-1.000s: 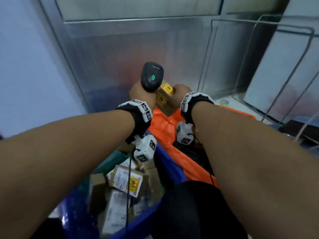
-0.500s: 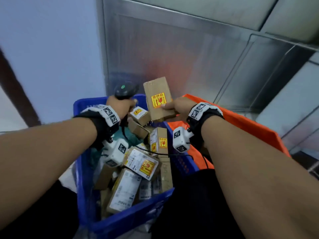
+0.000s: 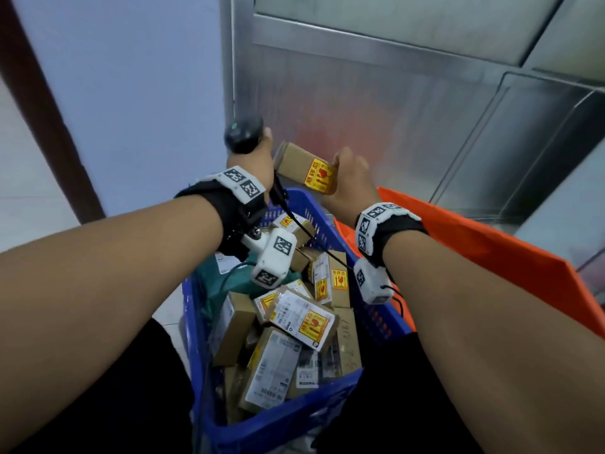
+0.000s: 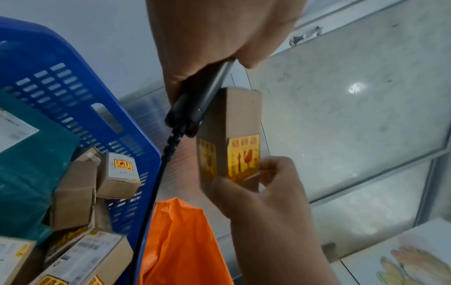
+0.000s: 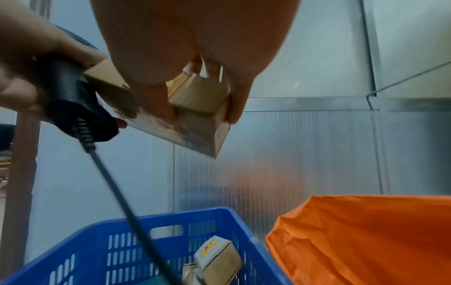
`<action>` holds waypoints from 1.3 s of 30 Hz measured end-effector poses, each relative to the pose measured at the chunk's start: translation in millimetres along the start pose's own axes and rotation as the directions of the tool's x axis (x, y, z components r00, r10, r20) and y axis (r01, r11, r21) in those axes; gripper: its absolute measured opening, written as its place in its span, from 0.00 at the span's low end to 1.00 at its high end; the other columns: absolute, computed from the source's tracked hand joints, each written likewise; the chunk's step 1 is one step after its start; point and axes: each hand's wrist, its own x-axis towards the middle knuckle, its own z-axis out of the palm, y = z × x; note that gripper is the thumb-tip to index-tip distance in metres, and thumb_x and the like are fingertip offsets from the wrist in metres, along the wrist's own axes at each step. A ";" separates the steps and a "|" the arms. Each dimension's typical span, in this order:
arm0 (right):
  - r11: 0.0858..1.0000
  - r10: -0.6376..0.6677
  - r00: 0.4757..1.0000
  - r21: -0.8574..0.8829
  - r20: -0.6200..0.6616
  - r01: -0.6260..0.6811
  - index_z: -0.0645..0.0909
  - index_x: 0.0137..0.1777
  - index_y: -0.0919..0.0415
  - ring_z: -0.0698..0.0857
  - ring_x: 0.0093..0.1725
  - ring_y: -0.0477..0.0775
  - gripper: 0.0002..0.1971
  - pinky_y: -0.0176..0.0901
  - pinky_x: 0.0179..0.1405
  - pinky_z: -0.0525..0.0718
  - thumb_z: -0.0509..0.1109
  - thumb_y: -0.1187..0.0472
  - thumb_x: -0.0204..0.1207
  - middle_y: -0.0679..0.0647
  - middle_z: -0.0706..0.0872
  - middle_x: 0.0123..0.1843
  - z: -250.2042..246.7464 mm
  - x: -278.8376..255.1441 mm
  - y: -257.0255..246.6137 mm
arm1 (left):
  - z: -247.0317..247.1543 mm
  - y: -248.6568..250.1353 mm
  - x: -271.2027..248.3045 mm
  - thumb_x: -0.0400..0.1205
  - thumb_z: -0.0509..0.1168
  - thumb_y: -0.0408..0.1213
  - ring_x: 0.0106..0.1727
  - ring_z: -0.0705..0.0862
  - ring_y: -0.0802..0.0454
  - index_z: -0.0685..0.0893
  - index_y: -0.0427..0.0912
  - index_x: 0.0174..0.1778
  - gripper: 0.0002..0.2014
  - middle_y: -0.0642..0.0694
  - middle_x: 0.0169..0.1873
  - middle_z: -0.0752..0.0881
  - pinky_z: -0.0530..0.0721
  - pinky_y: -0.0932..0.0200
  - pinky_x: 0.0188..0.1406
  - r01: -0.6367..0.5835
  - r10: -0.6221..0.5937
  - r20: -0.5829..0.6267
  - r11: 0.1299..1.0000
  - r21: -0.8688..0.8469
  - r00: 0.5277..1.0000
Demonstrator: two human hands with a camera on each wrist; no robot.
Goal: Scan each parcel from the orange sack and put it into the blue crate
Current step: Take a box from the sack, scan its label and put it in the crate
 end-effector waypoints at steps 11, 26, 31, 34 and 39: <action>0.965 -0.262 0.944 -0.082 -0.202 0.250 0.73 0.61 0.58 0.64 0.79 0.64 0.26 0.49 0.76 0.69 0.77 0.70 0.65 0.63 0.65 0.78 11.5 9.1 -8.2 | -20.2 2.0 11.9 0.72 0.84 0.46 0.44 0.94 0.43 0.89 0.37 0.48 0.18 0.41 0.42 0.94 0.94 0.41 0.47 -0.093 0.100 0.152 0.994 -0.052 0.983; 0.423 0.252 0.786 0.667 0.564 -0.614 0.66 0.79 0.54 0.84 0.62 0.60 0.37 0.63 0.51 0.89 0.75 0.40 0.75 0.55 0.82 0.68 35.1 5.7 -42.0 | -34.2 -1.3 13.9 0.69 0.86 0.37 0.57 0.91 0.28 0.86 0.26 0.59 0.28 0.28 0.52 0.91 0.90 0.26 0.52 -0.007 0.022 0.427 0.999 -0.036 0.904; 0.383 0.306 0.810 0.715 0.500 -0.585 0.71 0.74 0.61 0.90 0.53 0.59 0.40 0.57 0.38 0.91 0.84 0.58 0.62 0.61 0.88 0.62 24.9 16.7 -28.4 | -40.7 -9.7 13.6 0.74 0.82 0.35 0.54 0.93 0.37 0.89 0.33 0.59 0.19 0.35 0.53 0.93 0.89 0.29 0.56 -0.097 0.053 0.459 0.993 0.072 0.887; 0.466 0.376 0.816 0.671 0.439 -0.576 0.65 0.72 0.58 0.90 0.46 0.53 0.36 0.59 0.41 0.93 0.82 0.66 0.70 0.56 0.87 0.58 20.3 18.3 -17.9 | -42.7 -16.5 16.6 0.75 0.82 0.31 0.49 0.94 0.39 0.90 0.37 0.50 0.11 0.37 0.47 0.93 0.91 0.34 0.56 -0.199 0.115 0.412 0.966 0.166 0.904; 0.634 0.469 0.820 0.522 0.327 -0.571 0.66 0.67 0.57 0.90 0.51 0.56 0.33 0.60 0.49 0.92 0.83 0.63 0.70 0.54 0.86 0.58 19.4 16.5 4.8 | -37.2 -16.9 13.3 0.77 0.80 0.36 0.39 0.93 0.47 0.88 0.40 0.52 0.12 0.41 0.40 0.92 0.93 0.38 0.53 -0.291 0.172 0.425 0.928 0.232 0.889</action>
